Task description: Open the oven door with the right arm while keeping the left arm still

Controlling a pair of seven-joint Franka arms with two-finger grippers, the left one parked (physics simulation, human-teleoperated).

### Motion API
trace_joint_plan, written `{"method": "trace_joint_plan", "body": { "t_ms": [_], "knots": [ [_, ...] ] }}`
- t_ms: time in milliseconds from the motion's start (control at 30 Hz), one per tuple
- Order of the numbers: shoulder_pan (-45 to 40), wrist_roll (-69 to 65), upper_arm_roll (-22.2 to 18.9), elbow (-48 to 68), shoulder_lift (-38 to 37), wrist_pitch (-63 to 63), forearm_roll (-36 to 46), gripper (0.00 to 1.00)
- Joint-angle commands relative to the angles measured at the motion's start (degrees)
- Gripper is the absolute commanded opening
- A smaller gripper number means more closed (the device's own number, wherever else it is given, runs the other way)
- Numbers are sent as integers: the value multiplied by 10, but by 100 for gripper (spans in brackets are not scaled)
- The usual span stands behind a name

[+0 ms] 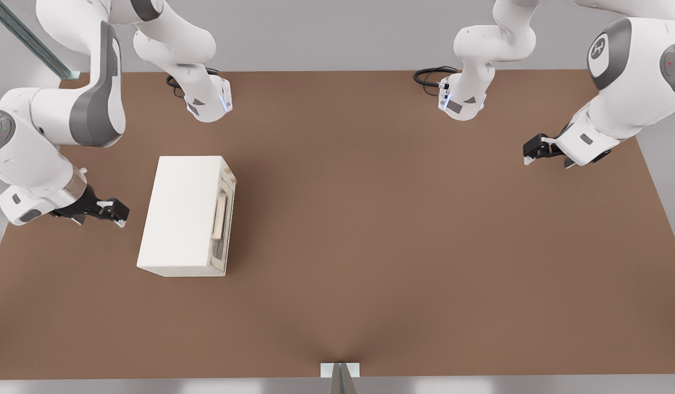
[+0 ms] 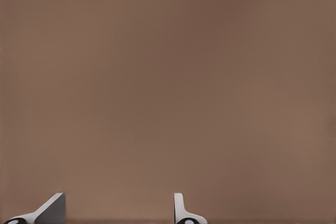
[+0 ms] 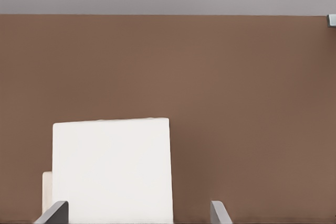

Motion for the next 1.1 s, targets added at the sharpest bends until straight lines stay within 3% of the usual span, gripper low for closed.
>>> {"method": "trace_joint_plan", "body": {
  "t_ms": [0, 67, 167, 233, 300, 333, 367, 400, 533, 700, 1067],
  "knots": [
    [0, -61, 0, -1, -1, -23, 2, 100],
    [16, -59, 4, 17, 34, -30, -5, 100],
    [138, 44, 4, 15, 89, -52, -180, 100],
    [241, 77, 4, 14, 124, -134, -337, 100],
    [271, 107, 1, 9, 143, -163, -342, 100],
    [290, 154, 1, 8, 159, -195, -373, 77],
    [300, 185, 1, 8, 172, -242, -382, 46],
    [297, 214, 1, 7, 179, -261, -379, 22],
    [317, 359, 4, -34, 193, -254, -368, 21],
    [332, 446, 4, -31, 218, -243, -348, 21],
    [332, 467, 4, -31, 251, -209, -345, 21]
  ]
}}
